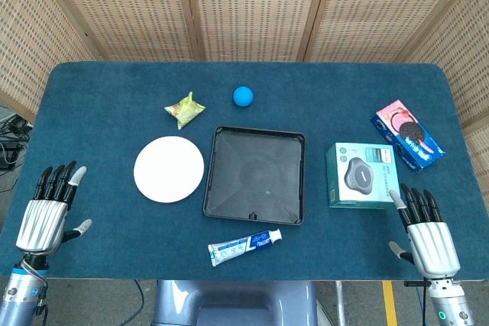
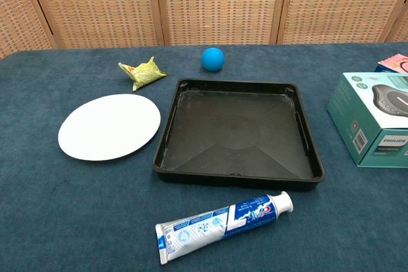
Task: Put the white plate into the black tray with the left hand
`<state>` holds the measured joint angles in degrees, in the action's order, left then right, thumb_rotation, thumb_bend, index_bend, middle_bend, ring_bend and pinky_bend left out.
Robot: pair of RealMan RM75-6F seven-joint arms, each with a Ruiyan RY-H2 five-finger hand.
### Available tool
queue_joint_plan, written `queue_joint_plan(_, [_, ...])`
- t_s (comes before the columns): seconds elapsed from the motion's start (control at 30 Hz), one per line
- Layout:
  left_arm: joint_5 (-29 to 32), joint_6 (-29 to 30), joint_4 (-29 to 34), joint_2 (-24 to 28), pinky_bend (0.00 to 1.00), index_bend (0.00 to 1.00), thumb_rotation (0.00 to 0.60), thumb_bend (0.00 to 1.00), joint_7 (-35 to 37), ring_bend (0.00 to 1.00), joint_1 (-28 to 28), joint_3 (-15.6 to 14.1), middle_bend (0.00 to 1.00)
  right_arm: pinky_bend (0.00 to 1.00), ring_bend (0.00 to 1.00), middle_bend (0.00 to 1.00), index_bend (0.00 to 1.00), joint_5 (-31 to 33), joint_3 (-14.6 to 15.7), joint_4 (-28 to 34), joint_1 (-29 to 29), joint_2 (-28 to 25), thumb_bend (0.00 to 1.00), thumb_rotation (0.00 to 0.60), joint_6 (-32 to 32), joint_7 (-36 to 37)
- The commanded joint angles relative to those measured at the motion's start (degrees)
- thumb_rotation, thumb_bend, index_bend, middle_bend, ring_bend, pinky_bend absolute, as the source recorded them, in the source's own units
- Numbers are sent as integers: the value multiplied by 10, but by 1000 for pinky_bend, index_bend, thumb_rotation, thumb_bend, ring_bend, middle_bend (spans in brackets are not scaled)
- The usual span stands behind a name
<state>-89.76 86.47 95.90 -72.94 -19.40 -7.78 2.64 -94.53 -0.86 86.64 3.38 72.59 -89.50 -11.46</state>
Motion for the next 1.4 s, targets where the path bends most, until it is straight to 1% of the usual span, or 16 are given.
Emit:
queue_joint_plan(0.03, [3,-3,-4,-4,0,0,600,0,-1,0,-2,1,0,0,0,0,17,-2,1,0,0,1,149,600,0,-2])
queue_joint_plan(0.23, [1,-5,-15,-14,0,0,600,0,1,0,-7,3,0,0,0,0,17,-1,1,0,-1,0,149,600,-2,0])
queue_joint_plan(0.3, [-1,-9,-22,-19,0,10,600,21,2,0,-10,3,0,0,0,0,17,-1,0,2,-2,-1,149,600,-4,3])
queue_joint_plan(0.4, [-4,-19,-37,-29,0,92,600,61,8,0,-19,4,0,0,0,0,17,-1,0,2,-2,-3,149,600,-5,5])
queue_joint_plan(0.5, [-7,-30,-56,-42,0,181,600,125,8,0,-31,8,0,0,0,0,17,-1,0,2,-2,-3,149,600,-5,5])
queue_joint_plan(0.53, [-8,-32,-62,-46,0,196,600,130,9,0,-34,9,0,0,0,0,17,-1,-1,2,-2,-3,149,600,-5,5])
queue_joint_plan(0.67, [-13,-60,-117,-84,0,277,600,183,17,0,-61,14,0,0,0,0,17,1,-1,2,-2,-2,149,600,-4,4])
queue_joint_plan(0.73, [-10,-73,-153,-109,0,309,600,188,26,0,-75,20,0,0,0,0,17,1,-2,2,-2,-2,149,600,-5,6])
queue_joint_plan(1.0, [-15,-72,-268,-191,0,412,600,207,50,0,-103,29,0,0,0,0,17,1,-2,2,-2,-3,149,600,-5,10])
queue_joint_plan(1.27, [-16,-73,-334,-236,0,480,600,207,67,0,-117,24,0,0,0,0,17,0,-2,3,-3,-5,149,600,-7,14])
queue_joint_plan(1.4, [-17,-75,-355,-249,0,489,600,207,71,0,-121,21,0,0,0,0,17,0,-2,2,-3,-5,149,600,-7,14])
